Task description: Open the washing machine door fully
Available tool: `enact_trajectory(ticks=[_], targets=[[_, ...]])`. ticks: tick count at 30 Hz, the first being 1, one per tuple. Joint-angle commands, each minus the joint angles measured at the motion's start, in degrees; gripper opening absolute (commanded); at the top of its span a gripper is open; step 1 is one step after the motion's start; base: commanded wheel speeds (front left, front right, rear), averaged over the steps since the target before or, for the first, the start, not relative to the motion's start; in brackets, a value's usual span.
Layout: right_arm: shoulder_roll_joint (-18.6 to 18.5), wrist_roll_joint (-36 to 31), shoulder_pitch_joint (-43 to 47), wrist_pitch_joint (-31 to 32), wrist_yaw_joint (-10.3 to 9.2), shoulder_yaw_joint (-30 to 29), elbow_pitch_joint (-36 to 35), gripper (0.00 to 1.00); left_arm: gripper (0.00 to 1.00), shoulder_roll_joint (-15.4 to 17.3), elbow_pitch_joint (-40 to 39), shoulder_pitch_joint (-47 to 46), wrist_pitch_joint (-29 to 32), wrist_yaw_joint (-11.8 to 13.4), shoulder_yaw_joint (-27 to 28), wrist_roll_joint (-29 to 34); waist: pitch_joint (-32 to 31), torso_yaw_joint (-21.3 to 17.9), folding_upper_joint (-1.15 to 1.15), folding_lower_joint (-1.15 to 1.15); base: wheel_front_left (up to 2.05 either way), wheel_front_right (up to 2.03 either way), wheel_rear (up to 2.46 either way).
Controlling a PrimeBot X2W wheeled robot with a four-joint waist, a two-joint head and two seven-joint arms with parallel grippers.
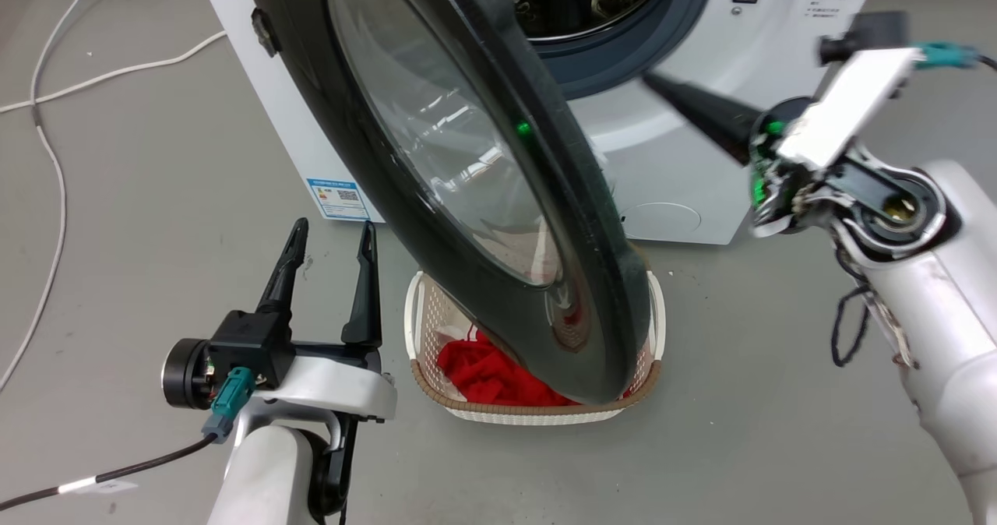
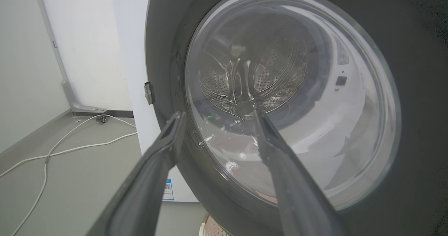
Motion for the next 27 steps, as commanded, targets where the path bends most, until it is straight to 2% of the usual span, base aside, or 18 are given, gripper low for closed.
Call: enact_trajectory(ticks=[1, 8, 15, 16, 17, 18, 19, 25, 27], targets=[[0.0, 0.0, 2.0, -2.1, -0.02, -1.0, -0.6, 0.0, 1.0, 0.0, -0.2, 0.4, -0.1, 0.2, 0.2, 0.1, -0.1, -0.3, 0.0, 0.0, 0.0, 0.0, 0.0], [-1.0, 0.0, 11.0, -16.1, -0.02, -9.6, -5.1, 0.0, 1.0, 0.0, -0.1, 1.9, -0.1, 0.1, 1.6, 0.5, -1.9, -1.2, 0.0, 0.0, 0.0, 0.0, 0.0], [-1.0, -2.1, 25.3, -27.2, -0.02, -15.5, -13.3, 0.0, 1.0, 0.0, -0.3, 3.3, -0.1, -0.3, 3.1, 1.0, -3.3, -2.2, 0.0, 0.0, 0.0, 0.0, 0.0], [-0.5, -2.1, 27.2, -28.7, -0.02, -16.3, -14.5, 0.11, 1.0, 0.0, -0.3, 3.4, -0.1, -0.4, 3.2, 1.0, -3.4, -2.3, 0.0, 0.0, 0.0, 0.0, 0.0], [-0.1, -2.3, 29.2, -30.4, -0.02, -17.2, -15.5, 0.38, 1.0, 0.0, -0.1, 3.7, -0.1, -0.4, 3.3, 1.1, -3.7, -2.4, 0.0, 0.0, 0.0, 0.0, 0.0], [0.1, -2.9, 31.2, -32.1, -0.02, -17.9, -16.4, 0.82, 1.0, 0.0, 0.0, 3.9, -0.1, -0.5, 3.3, 1.1, -3.9, -2.5, 0.0, 0.0, 0.0, 0.0, 0.0], [0.2, -3.9, 33.1, -33.9, -0.02, -18.2, -16.9, 1.0, 1.0, 0.0, 0.0, 4.0, -0.1, -0.4, 3.5, 1.1, -4.1, -2.7, 0.0, 0.0, 0.0, 0.0, 0.0], [0.8, -11.9, 40.9, -41.2, -0.02, -17.8, -18.4, 1.0, 1.0, 0.0, 0.3, 4.5, -0.1, -0.1, 3.6, 0.9, -5.0, -3.3, 0.0, 0.0, 0.0, 0.0, 0.0], [0.7, -16.6, 42.4, -42.4, -0.02, -18.3, -17.9, 1.0, 1.0, 0.0, 0.4, 4.9, -0.1, -0.1, 3.5, 0.7, -5.4, -3.3, 0.0, 0.0, 0.0, 0.0, 0.0]])
